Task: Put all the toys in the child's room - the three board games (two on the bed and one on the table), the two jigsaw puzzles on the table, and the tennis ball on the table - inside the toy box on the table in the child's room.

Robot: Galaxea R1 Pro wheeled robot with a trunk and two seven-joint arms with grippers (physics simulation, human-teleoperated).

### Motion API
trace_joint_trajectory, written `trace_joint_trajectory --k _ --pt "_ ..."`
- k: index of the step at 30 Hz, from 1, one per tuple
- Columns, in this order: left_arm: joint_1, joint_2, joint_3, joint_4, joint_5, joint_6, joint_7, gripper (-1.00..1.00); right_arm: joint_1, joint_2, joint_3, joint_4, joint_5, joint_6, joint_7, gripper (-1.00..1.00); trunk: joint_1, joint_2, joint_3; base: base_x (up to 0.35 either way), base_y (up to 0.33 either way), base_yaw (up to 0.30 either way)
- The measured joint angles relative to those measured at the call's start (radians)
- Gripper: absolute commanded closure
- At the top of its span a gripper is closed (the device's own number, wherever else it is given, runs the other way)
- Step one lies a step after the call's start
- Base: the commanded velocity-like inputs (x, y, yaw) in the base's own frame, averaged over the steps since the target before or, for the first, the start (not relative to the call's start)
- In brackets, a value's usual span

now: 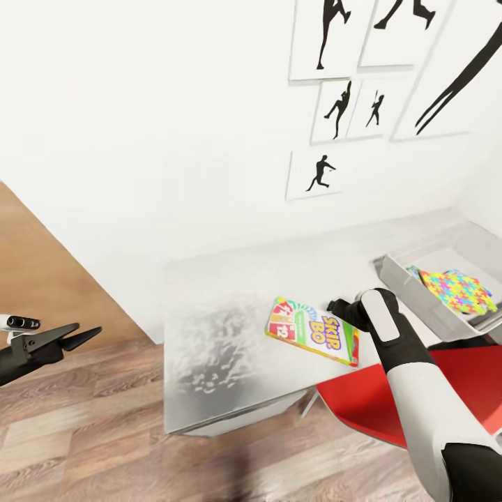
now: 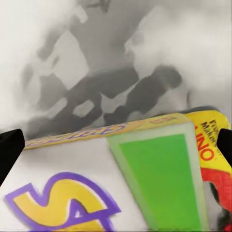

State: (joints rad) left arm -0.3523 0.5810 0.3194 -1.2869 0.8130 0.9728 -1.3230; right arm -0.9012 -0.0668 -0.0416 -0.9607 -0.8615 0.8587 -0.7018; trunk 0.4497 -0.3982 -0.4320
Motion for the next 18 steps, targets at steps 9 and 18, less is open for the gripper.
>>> trace_joint_trajectory --k 9,18 --pt "0.0 0.0 0.0 0.0 0.0 0.0 0.0 -1.0 0.0 -0.001 0.0 0.0 0.0 0.0 0.0 -1.0 0.0 0.0 0.0 -0.135 0.045 0.0" --pt "0.0 0.0 0.0 0.0 0.0 0.0 0.0 -1.0 0.0 0.0 0.0 0.0 0.0 0.0 0.0 -1.0 0.0 0.0 0.0 -0.107 0.172 0.0"
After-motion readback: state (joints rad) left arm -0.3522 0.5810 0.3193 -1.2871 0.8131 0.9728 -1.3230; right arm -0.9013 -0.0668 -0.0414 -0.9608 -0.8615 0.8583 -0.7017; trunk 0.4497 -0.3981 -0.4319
